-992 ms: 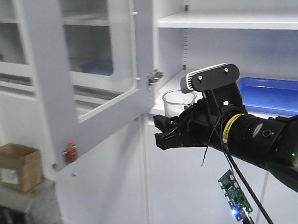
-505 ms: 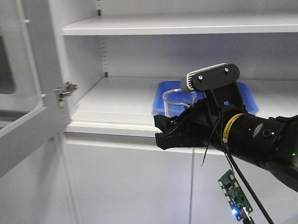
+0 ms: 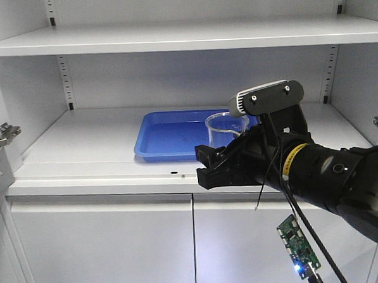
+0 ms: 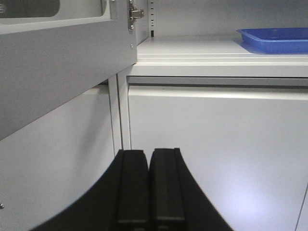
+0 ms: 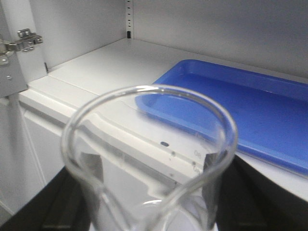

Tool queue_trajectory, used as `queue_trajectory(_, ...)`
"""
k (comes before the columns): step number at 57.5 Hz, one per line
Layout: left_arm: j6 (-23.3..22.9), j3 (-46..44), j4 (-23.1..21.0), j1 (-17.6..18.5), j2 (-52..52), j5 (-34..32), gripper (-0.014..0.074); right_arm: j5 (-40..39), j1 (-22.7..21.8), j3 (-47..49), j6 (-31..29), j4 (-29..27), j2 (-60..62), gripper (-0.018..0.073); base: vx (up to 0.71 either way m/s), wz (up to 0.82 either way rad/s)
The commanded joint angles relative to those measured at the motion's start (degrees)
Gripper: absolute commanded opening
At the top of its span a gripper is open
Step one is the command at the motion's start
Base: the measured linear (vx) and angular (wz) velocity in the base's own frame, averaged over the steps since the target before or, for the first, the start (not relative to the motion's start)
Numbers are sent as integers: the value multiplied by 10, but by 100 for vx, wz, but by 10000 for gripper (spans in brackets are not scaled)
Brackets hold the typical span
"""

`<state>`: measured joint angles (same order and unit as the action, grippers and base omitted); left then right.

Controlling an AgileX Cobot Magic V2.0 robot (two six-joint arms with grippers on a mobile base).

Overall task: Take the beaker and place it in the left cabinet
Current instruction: 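Drive up to the open cabinet shelf with the blue tray, then lower the beaker with the right gripper onto the blue tray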

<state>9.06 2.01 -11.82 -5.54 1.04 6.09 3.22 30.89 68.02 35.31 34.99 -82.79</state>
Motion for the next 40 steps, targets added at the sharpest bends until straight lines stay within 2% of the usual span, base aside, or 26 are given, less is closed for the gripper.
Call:
queue_trajectory(1, -1, -10, -3, 2, 6, -50, -6, -39, -2, 20, -3, 5, 24, 177, 14, -11)
queue_trajectory(40, -1, -10, -3, 2, 6, -50, -6, -38, -2, 20, -3, 5, 24, 177, 15, -4)
